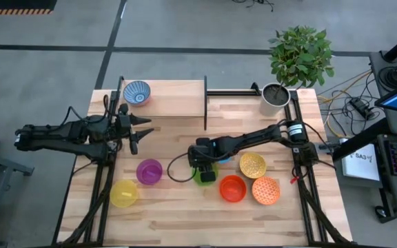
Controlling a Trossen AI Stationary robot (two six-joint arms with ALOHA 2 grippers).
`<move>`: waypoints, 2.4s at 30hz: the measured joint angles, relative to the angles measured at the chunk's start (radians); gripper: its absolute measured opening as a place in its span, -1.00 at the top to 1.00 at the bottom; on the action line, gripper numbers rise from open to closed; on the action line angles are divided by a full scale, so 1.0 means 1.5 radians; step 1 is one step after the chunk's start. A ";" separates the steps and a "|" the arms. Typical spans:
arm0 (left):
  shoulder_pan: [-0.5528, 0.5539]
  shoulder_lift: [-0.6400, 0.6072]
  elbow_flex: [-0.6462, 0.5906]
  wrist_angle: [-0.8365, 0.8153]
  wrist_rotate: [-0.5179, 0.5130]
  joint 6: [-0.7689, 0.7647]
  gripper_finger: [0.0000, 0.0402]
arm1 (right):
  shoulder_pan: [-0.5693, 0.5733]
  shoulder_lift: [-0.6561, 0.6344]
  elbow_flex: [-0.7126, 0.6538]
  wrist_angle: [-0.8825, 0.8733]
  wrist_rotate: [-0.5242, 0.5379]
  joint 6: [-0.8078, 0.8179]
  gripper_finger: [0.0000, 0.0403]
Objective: Place and stack bowls onto a shelf
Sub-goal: Put the green bowl on the shelf
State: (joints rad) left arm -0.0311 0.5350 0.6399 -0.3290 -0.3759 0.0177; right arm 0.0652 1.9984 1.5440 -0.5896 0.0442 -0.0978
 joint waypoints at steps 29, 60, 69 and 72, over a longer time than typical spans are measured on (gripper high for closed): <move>0.000 -0.048 0.000 0.050 0.000 0.007 0.24 | -0.094 -0.033 0.252 -0.077 -0.034 0.043 0.96; 0.000 -0.088 -0.010 0.049 0.001 0.002 0.24 | -0.322 0.024 0.379 -0.018 0.093 0.170 0.96; 0.000 -0.088 -0.010 0.048 0.001 0.002 0.24 | -0.322 0.034 0.380 -0.018 0.093 0.170 0.96; 0.000 -0.087 -0.010 0.048 0.001 0.002 0.24 | -0.322 0.038 0.380 -0.018 0.093 0.170 0.95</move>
State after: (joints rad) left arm -0.0312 0.4038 0.6254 -0.2569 -0.3748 0.0212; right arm -0.4179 2.0559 2.1139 -0.6159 0.1841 0.1570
